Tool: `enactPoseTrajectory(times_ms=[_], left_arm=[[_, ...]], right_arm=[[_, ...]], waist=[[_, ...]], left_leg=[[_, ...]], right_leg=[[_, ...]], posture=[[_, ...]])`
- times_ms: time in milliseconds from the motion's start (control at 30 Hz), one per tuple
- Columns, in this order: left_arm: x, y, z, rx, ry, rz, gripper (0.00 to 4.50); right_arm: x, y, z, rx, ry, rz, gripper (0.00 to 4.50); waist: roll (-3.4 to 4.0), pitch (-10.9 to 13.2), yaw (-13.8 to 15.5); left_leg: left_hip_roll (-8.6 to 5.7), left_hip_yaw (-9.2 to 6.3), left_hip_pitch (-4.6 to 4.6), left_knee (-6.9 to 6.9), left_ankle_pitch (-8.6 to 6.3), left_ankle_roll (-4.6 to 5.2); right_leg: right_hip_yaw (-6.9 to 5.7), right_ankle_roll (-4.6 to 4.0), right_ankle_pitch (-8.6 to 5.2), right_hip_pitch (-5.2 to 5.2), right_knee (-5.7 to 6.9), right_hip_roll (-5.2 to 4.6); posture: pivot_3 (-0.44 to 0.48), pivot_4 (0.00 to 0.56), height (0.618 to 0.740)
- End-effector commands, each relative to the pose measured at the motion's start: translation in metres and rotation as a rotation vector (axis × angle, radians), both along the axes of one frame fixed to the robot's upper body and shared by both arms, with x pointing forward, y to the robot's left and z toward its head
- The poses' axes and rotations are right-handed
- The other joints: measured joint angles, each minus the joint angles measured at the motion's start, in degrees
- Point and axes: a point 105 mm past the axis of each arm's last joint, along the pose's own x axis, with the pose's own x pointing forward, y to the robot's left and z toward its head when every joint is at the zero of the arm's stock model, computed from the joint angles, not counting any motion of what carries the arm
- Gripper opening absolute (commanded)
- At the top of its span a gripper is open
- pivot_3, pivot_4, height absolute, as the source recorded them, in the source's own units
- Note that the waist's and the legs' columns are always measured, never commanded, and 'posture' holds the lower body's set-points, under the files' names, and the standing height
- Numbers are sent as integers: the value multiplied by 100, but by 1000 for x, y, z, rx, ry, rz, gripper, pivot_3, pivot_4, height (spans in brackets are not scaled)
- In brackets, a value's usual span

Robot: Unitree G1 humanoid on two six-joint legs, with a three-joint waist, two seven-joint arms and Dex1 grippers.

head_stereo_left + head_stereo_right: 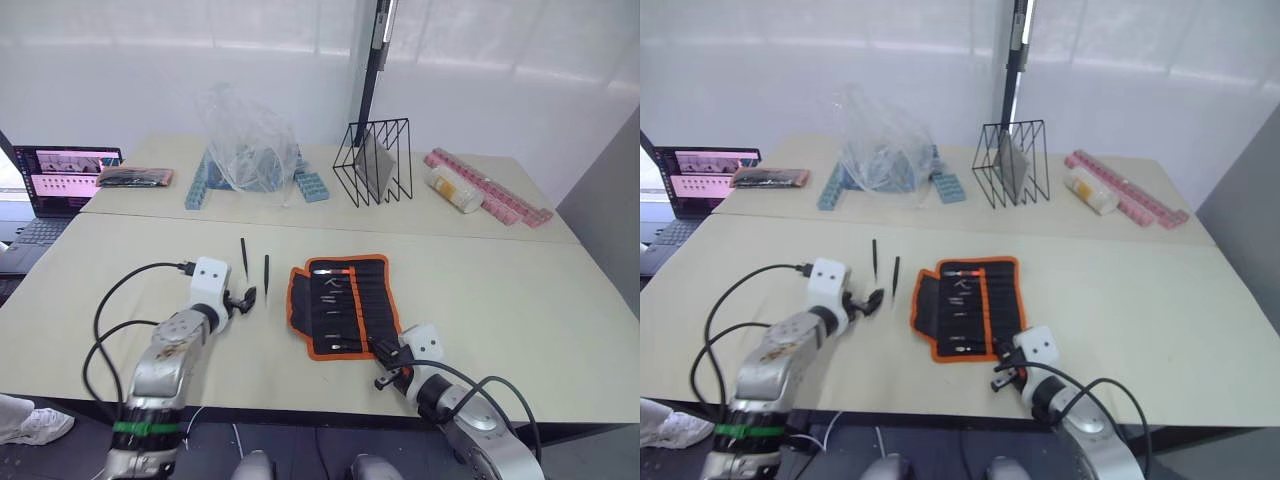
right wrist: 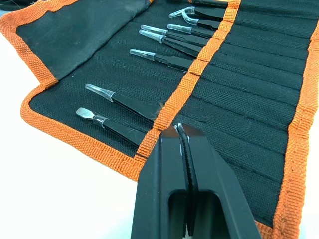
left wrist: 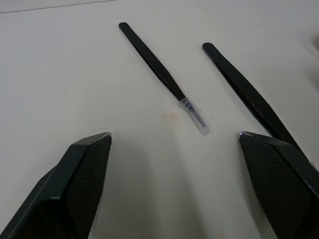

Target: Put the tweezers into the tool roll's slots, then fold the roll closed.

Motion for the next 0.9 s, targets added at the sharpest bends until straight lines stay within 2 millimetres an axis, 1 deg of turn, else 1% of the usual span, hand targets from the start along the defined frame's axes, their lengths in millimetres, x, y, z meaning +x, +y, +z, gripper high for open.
enactPoseTrajectory(times_ms=[33, 100, 233, 400, 467, 533, 633, 800, 867, 900], left_arm=[[13, -2, -5, 17, 4, 34, 4313], [21, -3, -10, 17, 24, 62, 4313], [31, 0, -17, 1, 51, 115, 4313], [38, -1, -25, -21, 82, 136, 4313], [39, -3, -26, -33, 81, 125, 3790], [40, -5, -27, -32, 79, 110, 3230], [41, -6, -27, -40, 79, 108, 2159], [42, -3, -27, -44, 77, 117, 567], [42, 0, -26, -44, 70, 120, 28], [42, 2, -25, -46, 63, 121, 28]], right_arm=[[-8, -19, -40, -83, 163, -84, 0], [-8, -18, -40, -83, 163, -82, 0], [-8, -19, -40, -83, 161, -88, 0], [-8, -19, -40, -84, 161, -90, 0], [-9, -20, -40, -85, 162, -95, 0], [-9, -21, -40, -86, 162, -97, 0], [-9, -22, -40, -87, 162, -99, 0], [-9, -22, -40, -87, 162, -100, 0], [-9, -22, -40, -86, 162, -100, 0], [-9, -22, -41, -86, 163, -100, 0]], waist=[[-4, -4, 3], [-9, -10, 19], [-12, -21, 58], [19, -41, 90], [29, -46, 94], [31, -48, 97], [32, -49, 100], [32, -49, 105], [32, -49, 105], [32, -49, 106]], left_leg=[[0, 0, 0, 0, 0, 0], [-1, 0, 2, 0, 1, 0], [-5, -1, 7, 1, 5, 0], [-6, -1, 21, 1, 6, 0], [-6, 1, 32, 1, 5, 0], [-6, 1, 35, 1, 5, 0], [-7, 2, 36, 1, 5, -1], [-7, 2, 36, 1, 5, -1], [-7, 2, 36, 1, 5, -1], [-7, 2, 36, 1, 5, -1]], right_leg=[[0, 0, 0, 0, 0, 0], [0, 1, 1, 2, 0, 1], [0, 7, 3, 5, -1, 1], [0, 10, 2, 5, -1, 2], [2, 29, -9, 8, -2, 2], [2, 29, -10, 12, -3, 2], [3, 29, -9, 14, -5, 1], [3, 29, -10, 14, -6, 1], [3, 30, -10, 14, -7, 1], [3, 30, -10, 15, -7, 1]], posture=[[0, 150, 705], [0, 150, 705], [0, 150, 705], [0, 150, 705], [0, 150, 705], [0, 150, 705], [0, 150, 705], [0, 150, 705], [0, 150, 705], [0, 150, 705]])
